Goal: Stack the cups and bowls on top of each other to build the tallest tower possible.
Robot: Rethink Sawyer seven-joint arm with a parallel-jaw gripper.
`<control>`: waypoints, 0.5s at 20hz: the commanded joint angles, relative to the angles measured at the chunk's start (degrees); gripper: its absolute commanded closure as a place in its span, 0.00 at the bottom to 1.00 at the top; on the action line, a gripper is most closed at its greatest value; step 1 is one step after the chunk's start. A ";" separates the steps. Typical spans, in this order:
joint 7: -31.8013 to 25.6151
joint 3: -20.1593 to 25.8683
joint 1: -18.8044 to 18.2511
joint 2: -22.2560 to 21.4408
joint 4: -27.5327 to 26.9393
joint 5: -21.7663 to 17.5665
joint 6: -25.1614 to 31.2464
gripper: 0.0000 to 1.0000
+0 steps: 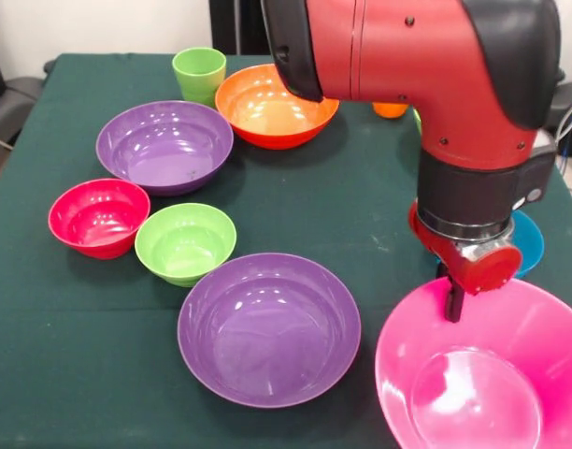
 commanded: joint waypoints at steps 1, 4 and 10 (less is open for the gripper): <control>4.82 2.21 0.65 4.69 0.60 0.37 9.37 1.00; 5.16 1.40 0.97 4.96 0.10 0.86 9.95 1.00; 11.40 -3.13 2.69 6.07 -1.66 2.06 10.84 1.00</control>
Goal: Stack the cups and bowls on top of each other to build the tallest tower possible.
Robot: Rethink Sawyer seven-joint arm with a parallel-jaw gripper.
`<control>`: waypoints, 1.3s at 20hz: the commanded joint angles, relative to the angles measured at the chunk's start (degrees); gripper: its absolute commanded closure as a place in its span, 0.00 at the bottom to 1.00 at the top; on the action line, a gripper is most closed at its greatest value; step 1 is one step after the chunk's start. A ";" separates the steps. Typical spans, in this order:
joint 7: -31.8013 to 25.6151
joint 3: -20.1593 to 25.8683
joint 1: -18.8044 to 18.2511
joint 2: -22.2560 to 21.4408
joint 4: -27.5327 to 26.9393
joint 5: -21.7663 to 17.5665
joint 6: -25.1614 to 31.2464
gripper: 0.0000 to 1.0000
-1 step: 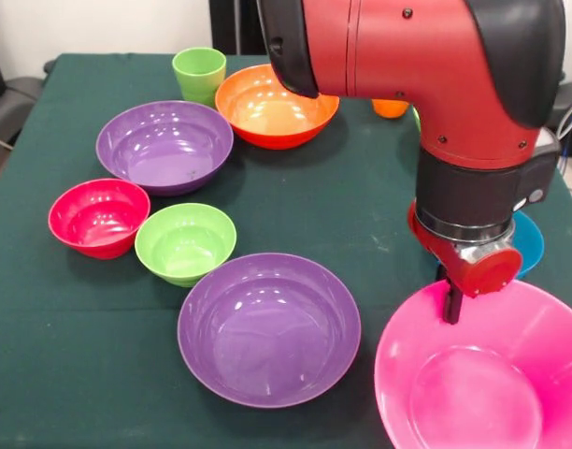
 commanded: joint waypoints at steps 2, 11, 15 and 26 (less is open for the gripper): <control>13.28 -2.25 2.71 5.01 0.25 1.05 8.55 1.00; 26.05 -12.65 5.85 2.99 1.12 5.93 11.95 1.00; 24.43 -13.27 4.83 -0.77 6.75 6.37 9.79 1.00; 20.71 -6.54 4.26 -5.57 20.07 9.20 -4.22 1.00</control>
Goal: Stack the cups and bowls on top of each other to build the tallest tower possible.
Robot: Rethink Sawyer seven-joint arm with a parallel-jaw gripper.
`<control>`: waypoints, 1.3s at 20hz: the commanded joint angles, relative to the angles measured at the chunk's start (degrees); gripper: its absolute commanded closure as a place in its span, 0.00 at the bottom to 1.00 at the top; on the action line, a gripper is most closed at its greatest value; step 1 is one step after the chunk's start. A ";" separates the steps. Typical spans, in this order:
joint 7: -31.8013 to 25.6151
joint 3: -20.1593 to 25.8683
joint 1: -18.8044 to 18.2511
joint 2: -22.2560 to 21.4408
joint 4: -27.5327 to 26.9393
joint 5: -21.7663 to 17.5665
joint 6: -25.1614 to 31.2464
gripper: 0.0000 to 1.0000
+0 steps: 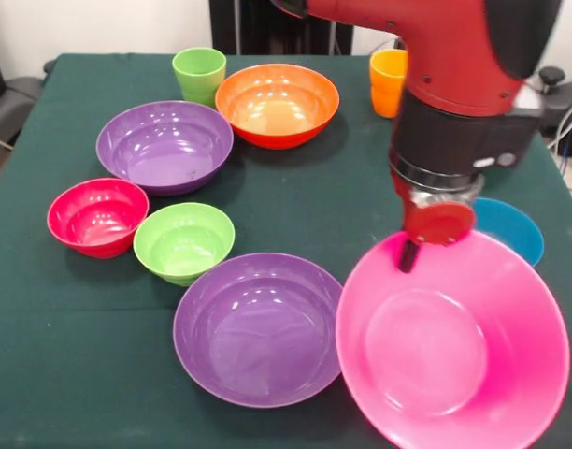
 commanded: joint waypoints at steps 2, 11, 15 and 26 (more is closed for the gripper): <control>8.06 5.96 1.42 -3.14 14.48 2.23 -8.00 1.00; 10.95 5.66 4.26 -4.65 18.30 6.06 -10.61 1.00; 12.00 3.85 5.18 -4.96 18.87 6.99 -8.97 1.00; 14.29 -0.27 5.79 -9.69 24.08 11.67 -4.44 1.00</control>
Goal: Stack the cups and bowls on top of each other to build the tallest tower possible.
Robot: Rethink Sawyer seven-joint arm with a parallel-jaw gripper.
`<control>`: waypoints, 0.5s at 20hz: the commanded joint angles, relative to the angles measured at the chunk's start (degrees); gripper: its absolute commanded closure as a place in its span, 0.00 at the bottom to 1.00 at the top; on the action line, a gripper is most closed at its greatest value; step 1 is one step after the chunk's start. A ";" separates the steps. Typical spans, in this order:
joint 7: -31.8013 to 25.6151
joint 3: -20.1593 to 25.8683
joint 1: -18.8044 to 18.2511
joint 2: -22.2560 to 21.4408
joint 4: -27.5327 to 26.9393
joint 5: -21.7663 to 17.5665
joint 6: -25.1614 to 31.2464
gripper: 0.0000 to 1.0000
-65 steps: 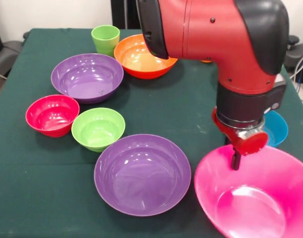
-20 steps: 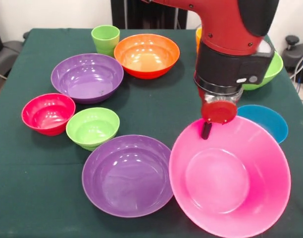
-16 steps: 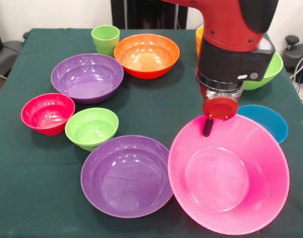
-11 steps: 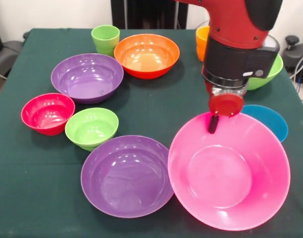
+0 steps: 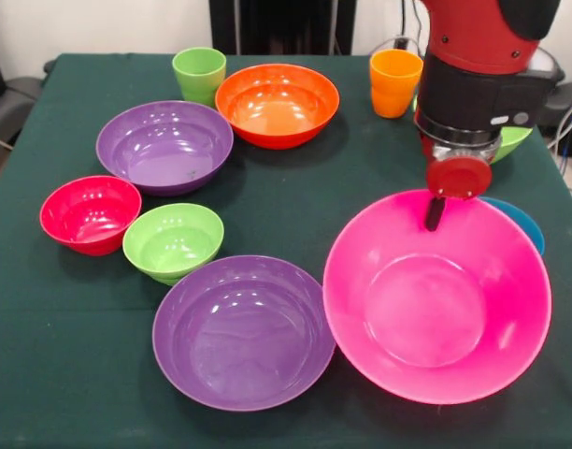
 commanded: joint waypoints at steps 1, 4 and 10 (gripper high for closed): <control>13.55 -0.22 0.18 -5.10 8.86 2.59 5.12 1.00; 12.57 -2.21 0.25 -6.39 10.27 1.87 6.04 1.00; 13.21 -4.56 0.28 -7.37 9.59 1.61 9.98 1.00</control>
